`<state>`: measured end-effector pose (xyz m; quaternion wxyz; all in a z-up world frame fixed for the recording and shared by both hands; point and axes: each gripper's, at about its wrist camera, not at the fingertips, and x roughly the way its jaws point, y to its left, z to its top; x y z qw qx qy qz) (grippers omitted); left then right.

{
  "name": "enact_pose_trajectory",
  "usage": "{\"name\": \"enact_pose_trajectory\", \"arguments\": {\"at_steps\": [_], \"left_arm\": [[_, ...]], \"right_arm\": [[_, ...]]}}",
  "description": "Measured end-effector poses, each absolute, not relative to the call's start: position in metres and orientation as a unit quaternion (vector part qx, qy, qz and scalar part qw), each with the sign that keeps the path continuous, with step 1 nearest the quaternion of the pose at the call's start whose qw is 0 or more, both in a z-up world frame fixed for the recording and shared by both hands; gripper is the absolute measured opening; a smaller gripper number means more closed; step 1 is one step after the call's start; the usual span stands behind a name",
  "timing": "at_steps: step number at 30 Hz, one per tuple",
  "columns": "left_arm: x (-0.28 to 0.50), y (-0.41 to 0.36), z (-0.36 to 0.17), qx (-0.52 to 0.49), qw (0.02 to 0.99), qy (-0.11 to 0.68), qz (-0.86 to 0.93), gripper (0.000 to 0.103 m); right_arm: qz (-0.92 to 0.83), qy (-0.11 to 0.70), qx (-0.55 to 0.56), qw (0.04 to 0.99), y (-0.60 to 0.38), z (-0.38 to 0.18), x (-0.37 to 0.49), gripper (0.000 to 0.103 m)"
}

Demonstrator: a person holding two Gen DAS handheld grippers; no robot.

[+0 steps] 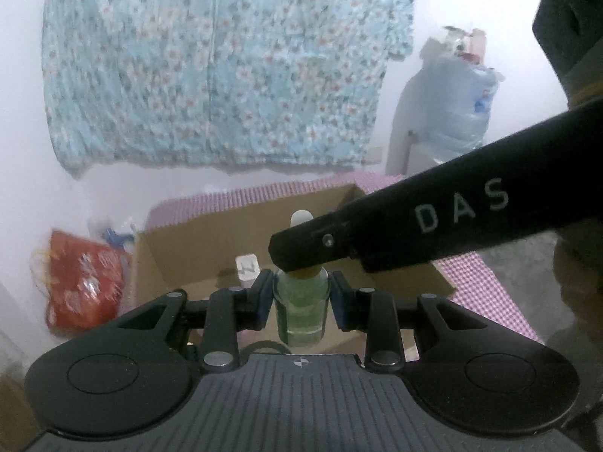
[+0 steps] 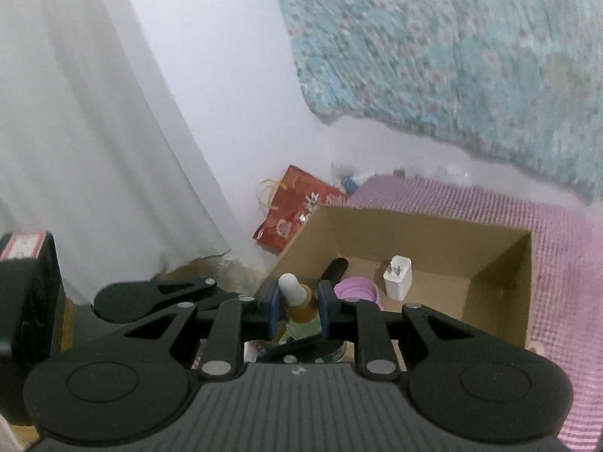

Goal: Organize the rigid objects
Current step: 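Carry the green dropper bottle into the box and release it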

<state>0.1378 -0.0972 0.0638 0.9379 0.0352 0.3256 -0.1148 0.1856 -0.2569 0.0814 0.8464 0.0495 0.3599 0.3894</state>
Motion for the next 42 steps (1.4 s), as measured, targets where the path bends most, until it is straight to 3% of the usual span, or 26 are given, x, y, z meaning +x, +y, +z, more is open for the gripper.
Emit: {"name": "enact_pose_trajectory", "arguments": {"at_steps": [12, 25, 27, 32, 35, 42], "left_arm": [[0.241, -0.096, 0.001, -0.051, 0.889, 0.446, -0.094, 0.031], [0.253, -0.098, -0.020, -0.029, 0.880, 0.466, -0.092, 0.035], [0.251, -0.097, -0.020, -0.028, 0.878, 0.468, -0.095, 0.038], [0.240, -0.096, -0.009, -0.022, 0.885, 0.455, -0.095, 0.071], [0.230, -0.096, 0.001, -0.017, 0.889, 0.447, -0.096, 0.079], [0.197, -0.099, 0.033, 0.003, 0.903, 0.418, -0.104, 0.085]], "right_arm": [[0.366, 0.441, 0.062, 0.817, -0.259, 0.001, 0.294, 0.023], [0.360, 0.471, 0.080, 0.801, -0.264, -0.041, 0.307, 0.022], [0.357, 0.471, 0.077, 0.803, -0.264, -0.039, 0.305, 0.024], [0.350, 0.468, 0.084, 0.807, -0.267, -0.029, 0.300, 0.025], [0.347, 0.455, 0.110, 0.812, -0.278, -0.018, 0.294, 0.027], [0.339, 0.400, 0.203, 0.827, -0.321, 0.011, 0.243, 0.027]]}}
